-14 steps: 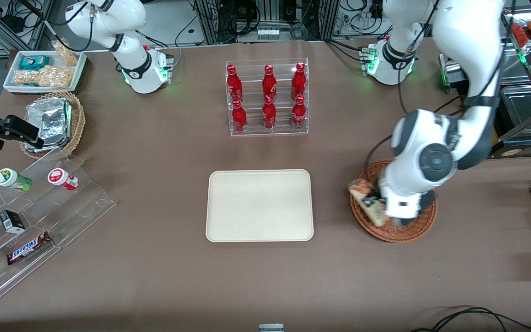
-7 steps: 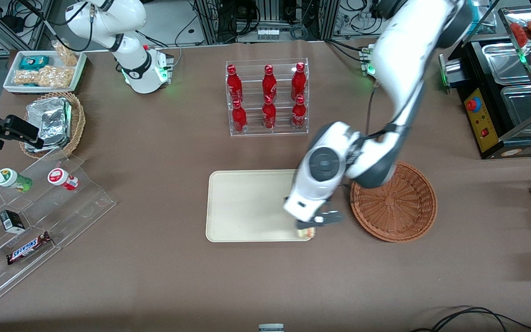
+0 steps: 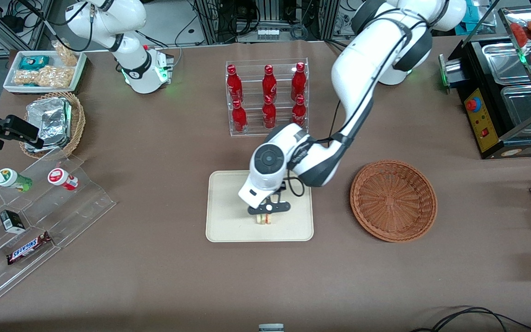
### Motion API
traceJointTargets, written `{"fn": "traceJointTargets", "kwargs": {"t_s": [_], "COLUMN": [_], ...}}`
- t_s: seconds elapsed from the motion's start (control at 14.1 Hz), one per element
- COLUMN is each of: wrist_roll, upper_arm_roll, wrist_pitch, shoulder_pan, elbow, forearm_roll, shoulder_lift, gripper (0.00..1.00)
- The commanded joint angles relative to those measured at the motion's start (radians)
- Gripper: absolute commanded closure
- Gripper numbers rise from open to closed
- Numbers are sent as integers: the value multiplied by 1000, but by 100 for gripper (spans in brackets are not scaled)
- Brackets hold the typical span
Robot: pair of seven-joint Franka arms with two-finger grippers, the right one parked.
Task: Place sandwich from basket to tray
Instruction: 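Lower the sandwich onto the tray and open the left gripper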
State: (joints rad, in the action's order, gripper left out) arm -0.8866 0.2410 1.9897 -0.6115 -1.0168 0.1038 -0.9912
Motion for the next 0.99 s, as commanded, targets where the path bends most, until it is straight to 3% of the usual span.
{"fn": "traceJointTargets", "kwargs": {"t_s": [0.0, 0.14, 0.21, 0.35, 0.57, 0.92], "wrist_roll": [-15, -14, -18, -60, -72, -64], "upper_arm_roll": [-40, -58, -58, -58, -58, -54], "wrist_pitch": [-11, -3, 0, 4, -44, -300], "shoulder_pan": [-48, -62, -62, -57, -47, 76], "elbow": [86, 86, 84, 83, 80, 72], "forearm_roll": [23, 23, 22, 19, 14, 5], "shoulder_lift": [-52, -53, -52, -43, 14, 216], "gripper": [100, 97, 84, 0, 0, 0]}}
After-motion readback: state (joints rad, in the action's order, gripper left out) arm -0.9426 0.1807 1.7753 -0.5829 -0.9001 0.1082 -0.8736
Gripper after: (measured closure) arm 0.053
